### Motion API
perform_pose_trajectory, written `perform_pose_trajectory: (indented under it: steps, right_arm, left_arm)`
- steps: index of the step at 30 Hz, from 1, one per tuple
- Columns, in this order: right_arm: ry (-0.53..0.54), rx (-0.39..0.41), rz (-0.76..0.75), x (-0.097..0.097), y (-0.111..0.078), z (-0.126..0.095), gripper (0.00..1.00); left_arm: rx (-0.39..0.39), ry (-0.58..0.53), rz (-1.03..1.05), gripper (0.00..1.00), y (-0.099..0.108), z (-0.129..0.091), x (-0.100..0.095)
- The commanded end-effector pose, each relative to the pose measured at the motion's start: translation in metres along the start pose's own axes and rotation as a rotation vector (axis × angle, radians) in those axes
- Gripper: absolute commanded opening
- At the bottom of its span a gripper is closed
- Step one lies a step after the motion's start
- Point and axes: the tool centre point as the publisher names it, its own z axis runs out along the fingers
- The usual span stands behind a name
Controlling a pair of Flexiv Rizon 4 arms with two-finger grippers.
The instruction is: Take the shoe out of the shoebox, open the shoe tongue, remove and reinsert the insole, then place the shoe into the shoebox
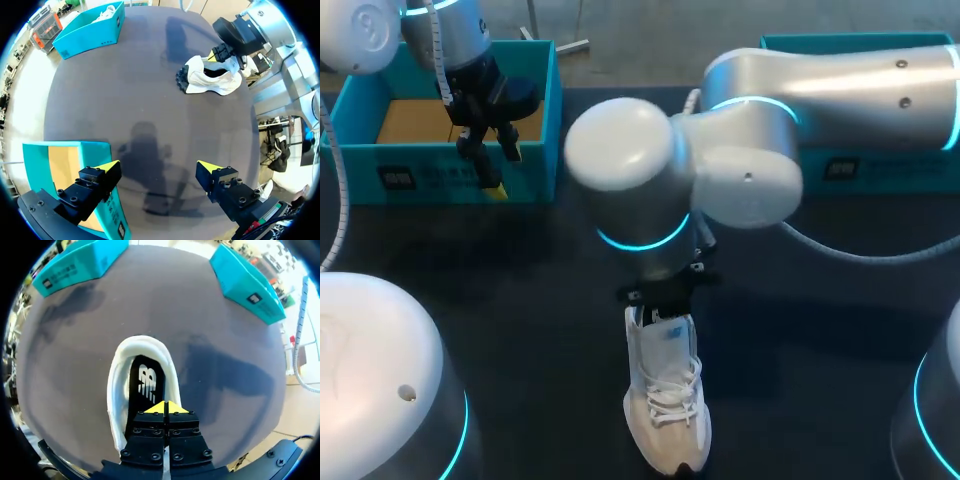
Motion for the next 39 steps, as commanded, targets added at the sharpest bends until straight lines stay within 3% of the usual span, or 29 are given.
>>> perform_pose_trajectory:
  steps: [1,17,22,28,31,36,39]
  right_arm:
    - [0.042,0.010,0.276,0.001,-0.002,0.005,0.00]
    - [0.109,0.136,0.120,0.020,-0.015,0.009,0.02]
    - [0.117,0.157,0.080,0.022,-0.015,0.007,0.45]
    - [0.123,0.177,0.068,0.020,-0.016,0.005,0.51]
    - [0.125,0.190,0.058,0.020,-0.017,0.004,0.75]
    - [0.123,0.193,0.049,0.019,-0.017,0.003,0.93]
    - [0.138,0.194,0.052,0.018,-0.021,0.006,0.98]
  left_arm:
    - [0.000,-0.001,0.000,1.00,0.000,0.000,0.000]
    - [0.000,-0.001,0.000,1.00,0.000,0.000,0.000]
    - [0.000,-0.001,0.000,1.00,0.000,0.000,0.000]
    - [0.000,-0.001,0.000,1.00,0.000,0.000,0.000]
    - [0.000,-0.001,0.000,1.00,0.000,0.000,0.000]
    - [0.000,-0.001,0.000,1.00,0.000,0.000,0.000]
    - [0.000,-0.001,0.000,1.00,0.000,0.000,0.000]
